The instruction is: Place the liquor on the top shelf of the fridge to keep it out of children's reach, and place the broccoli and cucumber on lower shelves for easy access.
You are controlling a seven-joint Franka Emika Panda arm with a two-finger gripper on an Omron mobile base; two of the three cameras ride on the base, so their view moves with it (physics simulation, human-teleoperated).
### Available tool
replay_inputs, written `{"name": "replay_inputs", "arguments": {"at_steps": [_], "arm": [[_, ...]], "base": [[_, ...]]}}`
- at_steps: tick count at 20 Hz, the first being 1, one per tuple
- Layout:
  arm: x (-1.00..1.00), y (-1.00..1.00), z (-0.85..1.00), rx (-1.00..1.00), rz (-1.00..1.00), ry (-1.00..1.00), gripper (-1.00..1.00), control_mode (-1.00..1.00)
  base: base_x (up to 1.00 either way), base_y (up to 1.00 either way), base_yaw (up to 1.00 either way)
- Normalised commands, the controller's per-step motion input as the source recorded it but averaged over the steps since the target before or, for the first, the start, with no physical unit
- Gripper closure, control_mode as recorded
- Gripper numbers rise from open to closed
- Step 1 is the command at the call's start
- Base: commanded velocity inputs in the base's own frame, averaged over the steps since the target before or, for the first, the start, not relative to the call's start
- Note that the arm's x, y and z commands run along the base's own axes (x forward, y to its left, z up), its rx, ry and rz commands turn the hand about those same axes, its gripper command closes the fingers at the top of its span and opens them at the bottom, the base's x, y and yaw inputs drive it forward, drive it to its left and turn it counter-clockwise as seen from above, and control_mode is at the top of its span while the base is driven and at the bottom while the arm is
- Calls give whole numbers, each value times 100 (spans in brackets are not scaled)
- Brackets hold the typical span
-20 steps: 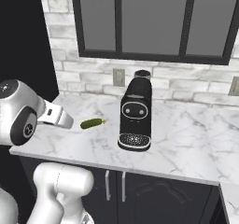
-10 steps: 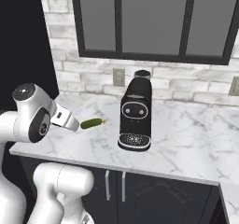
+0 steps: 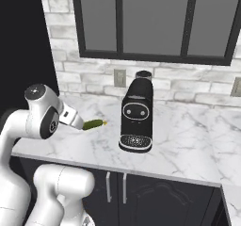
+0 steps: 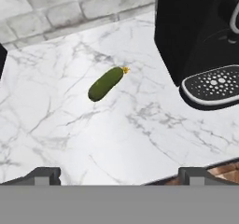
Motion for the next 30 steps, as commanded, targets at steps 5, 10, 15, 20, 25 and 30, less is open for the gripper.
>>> {"name": "replay_inputs", "arguments": {"at_steps": [5, 10, 15, 20, 25, 30], "arm": [[39, 8, -12, 0, -3, 2, -100, -100], [38, 1, -21, 0, -1, 3, -100, -100], [35, 1, -29, 0, -1, 3, -100, -100], [35, 5, -34, 0, -1, 3, -100, -100], [34, 7, -35, 0, -1, 3, -100, -100], [34, 4, -30, 0, -1, 2, -100, -100]], "base": [[0, 0, 0], [0, 0, 0], [0, 0, 0], [0, 0, 0], [0, 0, 0], [0, 0, 0]]}}
